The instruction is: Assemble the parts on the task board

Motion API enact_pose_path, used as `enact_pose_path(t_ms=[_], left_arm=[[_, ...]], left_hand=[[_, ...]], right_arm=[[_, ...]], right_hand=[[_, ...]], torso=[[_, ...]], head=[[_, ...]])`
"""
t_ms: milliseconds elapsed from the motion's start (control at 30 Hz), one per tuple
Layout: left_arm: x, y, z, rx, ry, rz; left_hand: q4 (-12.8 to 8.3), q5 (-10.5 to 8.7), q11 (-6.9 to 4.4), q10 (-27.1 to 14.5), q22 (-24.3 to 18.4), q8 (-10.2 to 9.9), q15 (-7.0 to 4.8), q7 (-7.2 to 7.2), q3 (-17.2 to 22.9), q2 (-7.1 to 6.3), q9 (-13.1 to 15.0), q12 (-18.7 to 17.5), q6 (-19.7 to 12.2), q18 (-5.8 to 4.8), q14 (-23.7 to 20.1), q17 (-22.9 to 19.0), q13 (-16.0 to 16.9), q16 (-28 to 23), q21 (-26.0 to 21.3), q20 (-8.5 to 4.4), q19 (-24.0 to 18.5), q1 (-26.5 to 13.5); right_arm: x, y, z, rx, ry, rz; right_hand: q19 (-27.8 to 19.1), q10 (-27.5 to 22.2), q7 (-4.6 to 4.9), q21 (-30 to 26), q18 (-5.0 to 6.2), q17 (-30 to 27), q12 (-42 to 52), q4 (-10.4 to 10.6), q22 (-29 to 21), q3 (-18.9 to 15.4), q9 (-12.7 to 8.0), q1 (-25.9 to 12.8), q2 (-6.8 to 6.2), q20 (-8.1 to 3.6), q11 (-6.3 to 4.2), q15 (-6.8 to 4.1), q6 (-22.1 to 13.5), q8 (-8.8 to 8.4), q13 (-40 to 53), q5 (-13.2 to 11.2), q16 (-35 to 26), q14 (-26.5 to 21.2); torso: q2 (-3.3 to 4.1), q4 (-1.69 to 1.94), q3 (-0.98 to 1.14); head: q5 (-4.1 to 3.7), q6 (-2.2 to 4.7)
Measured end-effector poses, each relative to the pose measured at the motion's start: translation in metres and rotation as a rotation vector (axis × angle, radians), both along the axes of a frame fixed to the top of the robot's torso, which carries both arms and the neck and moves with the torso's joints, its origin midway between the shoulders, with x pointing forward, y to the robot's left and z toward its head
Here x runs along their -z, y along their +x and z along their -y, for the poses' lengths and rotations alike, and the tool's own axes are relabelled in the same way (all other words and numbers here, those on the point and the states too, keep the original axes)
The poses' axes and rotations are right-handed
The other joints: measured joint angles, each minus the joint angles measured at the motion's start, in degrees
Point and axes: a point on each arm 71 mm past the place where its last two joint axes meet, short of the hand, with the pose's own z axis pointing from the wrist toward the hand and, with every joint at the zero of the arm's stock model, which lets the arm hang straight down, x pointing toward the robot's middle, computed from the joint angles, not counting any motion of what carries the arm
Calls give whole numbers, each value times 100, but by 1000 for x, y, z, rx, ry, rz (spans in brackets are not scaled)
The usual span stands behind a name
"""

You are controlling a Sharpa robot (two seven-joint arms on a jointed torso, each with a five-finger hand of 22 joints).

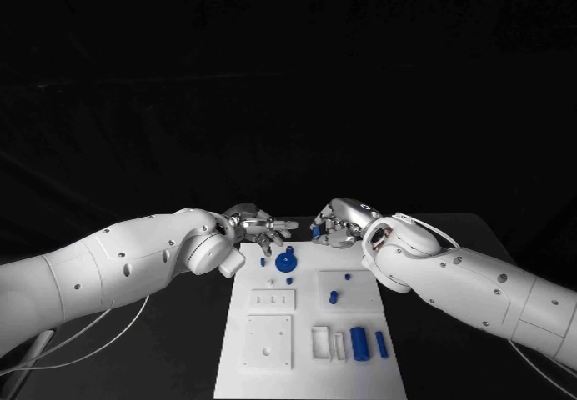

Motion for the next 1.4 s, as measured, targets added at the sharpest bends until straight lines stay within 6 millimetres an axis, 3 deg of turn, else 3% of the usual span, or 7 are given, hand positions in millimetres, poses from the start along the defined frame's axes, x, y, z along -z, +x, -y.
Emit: enact_pose_path(t_ms=[533,1100,1400], left_arm=[[6,-2,19,-21,89,-37],[6,-2,24,-35,107,-43],[7,-2,25,-36,120,-53]], left_hand=[[108,-173,0,0,83,0,0,53,44,-84,-48,-150,-103,0,-40,-141,0,-23,-151,20,-20,-24],[161,-261,43,-1,142,0,20,53,98,-105,-122,-216,-145,1,-60,-204,-9,-45,-260,20,-20,1],[42,-261,43,-1,233,1,36,74,10,-59,-238,-268,-165,0,-76,-235,-26,-68,-352,42,3,47]], right_arm=[[0,-8,-27,-31,-5,-15],[4,-11,-35,-48,-40,-39],[4,-12,-37,-50,-46,-40]], right_hand=[[0,0,-9,0,0,9,0,0,4,0,4,-7,-7,0,0,0,-8,13,9,121,0,0],[0,0,-9,0,1,8,0,-34,3,-2,27,-37,-37,0,1,0,-9,7,8,178,-23,0],[0,9,-12,0,0,8,0,-34,3,-3,10,-37,-38,0,10,0,-8,2,8,178,-22,0]], torso=[[5,-5,4],[9,4,1],[14,7,4]], head=[[-1,-14],[-24,-5],[-29,-12]])
